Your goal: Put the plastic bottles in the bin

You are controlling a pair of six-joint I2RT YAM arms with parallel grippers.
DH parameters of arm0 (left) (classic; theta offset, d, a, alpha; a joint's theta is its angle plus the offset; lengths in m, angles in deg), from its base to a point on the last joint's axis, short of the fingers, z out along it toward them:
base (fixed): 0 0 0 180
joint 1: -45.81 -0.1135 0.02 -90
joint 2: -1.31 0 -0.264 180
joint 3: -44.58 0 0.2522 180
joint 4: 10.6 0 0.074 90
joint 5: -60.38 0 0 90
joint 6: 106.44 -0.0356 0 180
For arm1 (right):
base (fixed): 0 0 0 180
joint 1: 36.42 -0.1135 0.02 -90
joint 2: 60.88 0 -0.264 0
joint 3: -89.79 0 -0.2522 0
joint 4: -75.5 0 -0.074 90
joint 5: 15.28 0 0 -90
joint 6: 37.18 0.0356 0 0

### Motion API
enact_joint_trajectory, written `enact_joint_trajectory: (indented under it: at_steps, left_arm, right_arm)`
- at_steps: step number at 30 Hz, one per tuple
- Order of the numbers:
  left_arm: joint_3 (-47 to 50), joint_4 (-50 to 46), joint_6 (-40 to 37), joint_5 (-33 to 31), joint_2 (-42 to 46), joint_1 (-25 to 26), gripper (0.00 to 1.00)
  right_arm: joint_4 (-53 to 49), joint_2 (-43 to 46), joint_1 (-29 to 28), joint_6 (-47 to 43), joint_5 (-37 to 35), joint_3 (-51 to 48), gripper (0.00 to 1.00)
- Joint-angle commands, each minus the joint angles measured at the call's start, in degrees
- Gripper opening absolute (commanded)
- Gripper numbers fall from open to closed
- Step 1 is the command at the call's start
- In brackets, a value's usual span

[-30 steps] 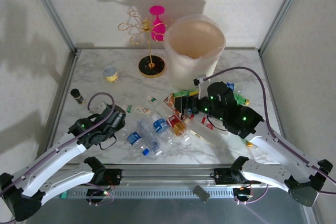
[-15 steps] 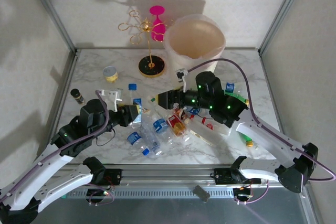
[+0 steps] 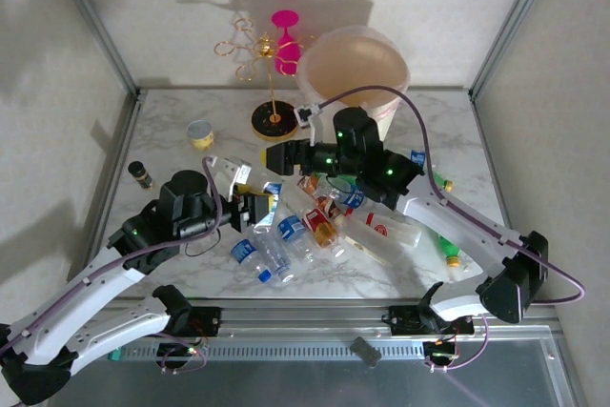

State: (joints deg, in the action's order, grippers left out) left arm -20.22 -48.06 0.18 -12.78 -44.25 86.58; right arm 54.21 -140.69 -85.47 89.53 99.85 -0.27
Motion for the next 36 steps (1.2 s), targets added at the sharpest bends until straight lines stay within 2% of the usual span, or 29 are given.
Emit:
enact_joint_trajectory:
  at_steps: [1,4,11,13,16,18,21,24,26,28,32,36]
  left_arm:
    - [-3.2,2.5,-1.8,1.6,-0.4,0.7,0.39]
    - [-3.9,2.3,-1.6,2.3,-0.8,0.8,0.36]
    - [-3.8,1.9,-1.4,1.6,0.0,1.2,0.37]
    - [-3.7,1.8,-1.4,1.3,0.3,1.4,0.43]
    - [-3.6,1.8,-0.7,0.2,1.1,1.5,0.65]
    - [-4.0,1.6,-0.8,-1.2,1.7,1.5,0.73]
    - [-8.3,-1.2,0.8,-7.1,1.6,1.5,0.83]
    - [-12.9,-4.3,4.7,-16.2,2.5,1.4,0.86]
    - [-13.5,-4.6,8.9,-22.1,4.9,1.4,0.92]
    - [-13.1,-3.6,11.8,-22.0,7.0,1.4,0.92]
    - [-16.0,-7.2,15.7,-23.4,8.1,1.4,0.93]
    - [-21.6,-12.6,18.6,-25.7,8.6,1.4,0.93]
  right_arm:
    - [-1.6,-1.0,-1.7,-0.3,-0.9,0.6,0.59]
    - [0.0,-1.3,-1.8,0.7,-0.6,-0.8,0.56]
    - [2.7,-2.4,-2.1,2.3,0.3,-0.6,0.23]
    - [3.9,-2.4,-2.2,2.9,0.7,-0.6,0.18]
    - [5.2,-2.8,-2.1,3.5,1.2,-0.2,0.18]
    - [4.2,-3.3,-1.9,2.2,-0.2,1.9,0.17]
    - [3.5,-4.5,-0.6,0.8,-1.9,5.4,0.16]
    - [2.9,-5.8,0.7,0.3,-4.5,8.5,0.15]
    - [4.5,-5.9,1.4,1.2,-4.6,8.9,0.14]
    - [5.7,-5.8,1.5,0.5,-5.4,9.1,0.15]
    - [1.7,-8.7,1.8,-9.7,-11.6,16.1,0.16]
    - [4.8,-9.7,3.1,-8.4,-11.0,17.4,0.14]
